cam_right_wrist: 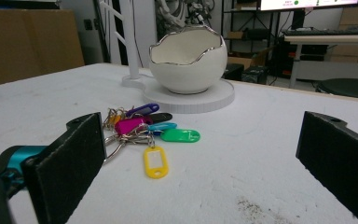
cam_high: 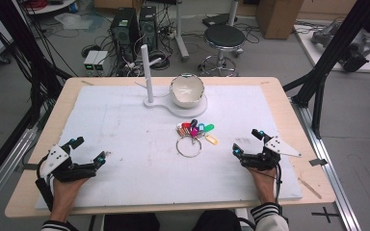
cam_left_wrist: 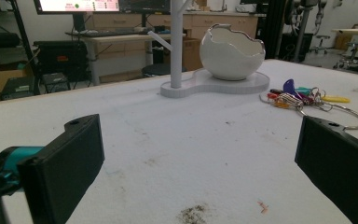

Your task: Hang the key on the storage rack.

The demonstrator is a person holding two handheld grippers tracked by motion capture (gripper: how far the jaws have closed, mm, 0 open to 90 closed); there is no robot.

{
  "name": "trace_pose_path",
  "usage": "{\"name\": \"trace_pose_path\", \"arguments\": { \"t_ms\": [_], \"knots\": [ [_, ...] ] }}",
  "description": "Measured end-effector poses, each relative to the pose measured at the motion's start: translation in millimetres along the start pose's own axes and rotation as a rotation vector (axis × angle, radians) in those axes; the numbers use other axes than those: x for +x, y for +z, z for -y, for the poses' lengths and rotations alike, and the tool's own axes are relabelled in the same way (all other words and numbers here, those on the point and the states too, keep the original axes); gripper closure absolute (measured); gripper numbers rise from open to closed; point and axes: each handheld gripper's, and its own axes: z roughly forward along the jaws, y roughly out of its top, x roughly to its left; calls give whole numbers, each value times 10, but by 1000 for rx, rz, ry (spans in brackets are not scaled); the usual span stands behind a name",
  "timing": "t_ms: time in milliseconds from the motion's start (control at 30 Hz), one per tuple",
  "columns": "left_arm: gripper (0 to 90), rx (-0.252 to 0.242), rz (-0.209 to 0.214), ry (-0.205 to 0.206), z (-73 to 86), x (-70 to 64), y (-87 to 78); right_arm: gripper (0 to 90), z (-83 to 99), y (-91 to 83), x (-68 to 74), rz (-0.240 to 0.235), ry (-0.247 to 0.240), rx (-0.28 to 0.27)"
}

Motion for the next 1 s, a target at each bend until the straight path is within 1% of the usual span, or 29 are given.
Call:
{"name": "trace_pose_path", "arguments": {
  "t_ms": [133,233,267,300,400,467,500,533,567,633,700,767,867,933,1000],
  "knots": [
    [17,-6,1,-3,2,-2,-1,10,0,2,-6,1,0,-5],
    [17,-6,0,-3,1,3,-8,10,-10,11,-23,-4,14,6],
    [17,-6,0,-3,1,3,-8,10,-16,15,-26,1,13,16],
    [17,-6,1,-4,2,5,-8,10,-35,22,-31,0,-1,27],
    [17,-6,2,-2,2,5,-8,10,-106,10,-38,-11,5,26],
    [17,-6,3,-2,2,5,-8,10,-209,18,-56,-26,11,47],
    [17,-6,3,-3,2,5,-8,10,-261,29,-68,-36,3,52],
    [17,-6,3,-3,2,5,-8,10,-261,29,-68,-36,3,52],
    [17,-6,3,-3,2,5,-8,10,-378,53,-80,-54,-6,73],
    [17,-7,5,-3,2,6,-8,10,-494,84,-78,-77,-21,93],
    [17,-8,5,-4,3,7,-8,10,-609,132,-77,-101,-49,114],
    [17,-8,5,-4,3,7,-8,10,-720,179,-59,-132,-62,145],
    [17,-7,5,-4,2,7,-8,10,-883,262,-21,-183,-103,187],
    [17,-7,4,-4,2,7,-7,10,-986,315,12,-210,-136,216],
    [17,-7,4,-3,2,6,-7,10,-1068,363,40,-230,-152,238]
  ]
}}
